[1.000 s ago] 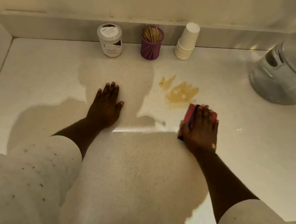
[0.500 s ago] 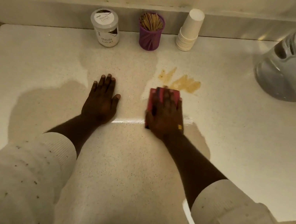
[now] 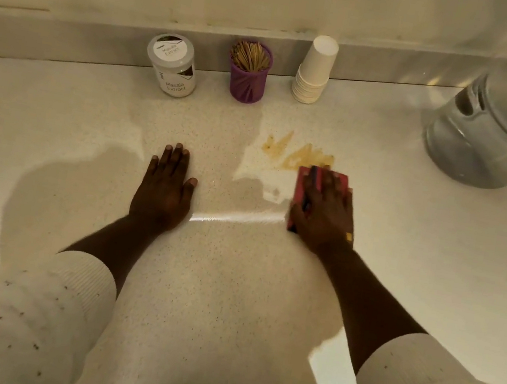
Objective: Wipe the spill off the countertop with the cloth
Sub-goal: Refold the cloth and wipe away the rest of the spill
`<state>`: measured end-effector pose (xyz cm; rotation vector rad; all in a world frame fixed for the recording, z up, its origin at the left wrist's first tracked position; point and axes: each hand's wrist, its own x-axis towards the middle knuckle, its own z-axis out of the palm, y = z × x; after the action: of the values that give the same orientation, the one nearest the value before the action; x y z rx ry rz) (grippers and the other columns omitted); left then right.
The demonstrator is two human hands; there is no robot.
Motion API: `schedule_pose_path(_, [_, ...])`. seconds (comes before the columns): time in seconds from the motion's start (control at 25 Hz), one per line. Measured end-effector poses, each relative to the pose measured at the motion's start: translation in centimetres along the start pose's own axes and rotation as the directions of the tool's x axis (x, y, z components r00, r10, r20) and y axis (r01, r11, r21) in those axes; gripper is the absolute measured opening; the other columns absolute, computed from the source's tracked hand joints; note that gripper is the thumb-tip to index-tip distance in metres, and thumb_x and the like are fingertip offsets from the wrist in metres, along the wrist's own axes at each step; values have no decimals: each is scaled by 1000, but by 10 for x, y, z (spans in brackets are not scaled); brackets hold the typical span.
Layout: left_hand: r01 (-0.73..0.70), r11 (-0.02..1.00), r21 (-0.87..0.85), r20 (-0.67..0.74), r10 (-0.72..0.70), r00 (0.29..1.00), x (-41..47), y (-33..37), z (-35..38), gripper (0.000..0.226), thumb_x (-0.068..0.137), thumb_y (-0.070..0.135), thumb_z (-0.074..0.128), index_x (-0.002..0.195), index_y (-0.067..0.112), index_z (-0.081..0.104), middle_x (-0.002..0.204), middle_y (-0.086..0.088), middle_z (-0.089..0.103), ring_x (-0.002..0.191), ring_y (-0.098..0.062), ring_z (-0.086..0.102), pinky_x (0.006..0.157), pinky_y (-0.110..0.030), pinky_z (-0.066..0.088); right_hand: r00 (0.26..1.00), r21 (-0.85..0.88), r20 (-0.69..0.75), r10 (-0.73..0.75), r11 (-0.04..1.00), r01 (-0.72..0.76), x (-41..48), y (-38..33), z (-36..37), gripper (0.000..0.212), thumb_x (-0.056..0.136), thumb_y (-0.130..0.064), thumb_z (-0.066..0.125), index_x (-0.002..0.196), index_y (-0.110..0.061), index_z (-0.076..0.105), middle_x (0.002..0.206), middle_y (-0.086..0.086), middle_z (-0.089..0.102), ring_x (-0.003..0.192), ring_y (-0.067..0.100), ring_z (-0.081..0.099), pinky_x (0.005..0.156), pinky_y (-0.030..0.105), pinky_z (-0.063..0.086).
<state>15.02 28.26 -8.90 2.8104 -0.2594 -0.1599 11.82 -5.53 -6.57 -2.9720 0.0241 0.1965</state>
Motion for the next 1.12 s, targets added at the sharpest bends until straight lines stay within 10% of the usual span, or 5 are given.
schedule_pose_path(0.56, [-11,998,60,-32,13,999,1,-2,5,68,103,45,18,160,10,8,169,-11,7,156,-24,1,127,-46,8,992,0,-20,-126,992,126,125,-62,5,78,96,-63,27,163,-29,4,171,14,5,157,37,1,125,60,4])
schedule_pose_path(1.12, [22,962,-271,-82,-46,996,0,-4,-7,64,103,38,20,160,9,9,169,-8,5,156,-17,-2,127,-38,1,880,51,19,-474,880,473,-10,-160,38,72,99,-58,35,163,-30,17,171,9,8,158,28,-2,125,58,7])
